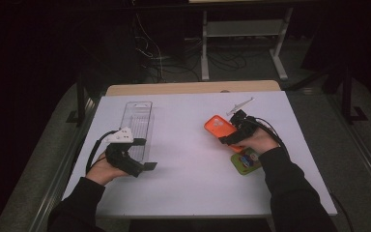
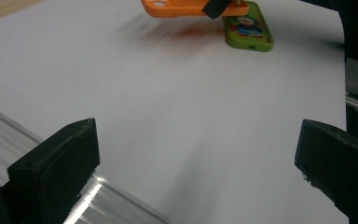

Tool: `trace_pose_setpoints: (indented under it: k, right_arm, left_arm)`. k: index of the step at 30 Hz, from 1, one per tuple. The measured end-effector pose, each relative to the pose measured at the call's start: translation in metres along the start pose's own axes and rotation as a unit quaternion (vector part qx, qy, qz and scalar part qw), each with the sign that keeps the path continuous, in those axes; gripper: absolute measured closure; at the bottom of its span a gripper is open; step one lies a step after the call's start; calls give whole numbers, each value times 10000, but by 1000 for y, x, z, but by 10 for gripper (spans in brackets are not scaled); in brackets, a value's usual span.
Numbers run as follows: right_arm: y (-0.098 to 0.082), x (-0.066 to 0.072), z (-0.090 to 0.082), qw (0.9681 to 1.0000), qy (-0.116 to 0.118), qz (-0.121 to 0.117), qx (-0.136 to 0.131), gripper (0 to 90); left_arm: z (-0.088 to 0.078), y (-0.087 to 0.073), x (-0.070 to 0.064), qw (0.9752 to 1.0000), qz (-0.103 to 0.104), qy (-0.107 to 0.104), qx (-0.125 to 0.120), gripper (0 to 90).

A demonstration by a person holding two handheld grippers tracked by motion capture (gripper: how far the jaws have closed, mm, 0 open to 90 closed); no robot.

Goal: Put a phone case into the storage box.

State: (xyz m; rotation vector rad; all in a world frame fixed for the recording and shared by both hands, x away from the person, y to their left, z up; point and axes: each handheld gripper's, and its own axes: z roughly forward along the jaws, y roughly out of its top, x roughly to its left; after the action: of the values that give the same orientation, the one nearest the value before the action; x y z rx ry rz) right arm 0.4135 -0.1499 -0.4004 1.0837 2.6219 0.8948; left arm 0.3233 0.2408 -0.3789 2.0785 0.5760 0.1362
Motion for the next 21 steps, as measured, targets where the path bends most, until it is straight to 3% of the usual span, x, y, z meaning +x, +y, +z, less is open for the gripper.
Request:
trace_pose_setpoints:
  k: [11,21]
  right_arm:
    - [0,10,-12,9989,261,-398,-6,151]
    - [-2,19,-23,9950,470,-881,-55,151]
  left_arm:
    - [15,27,-3,9987,372,-344,69,0]
    - [38,50,-1,9957,560,-710,178,0]
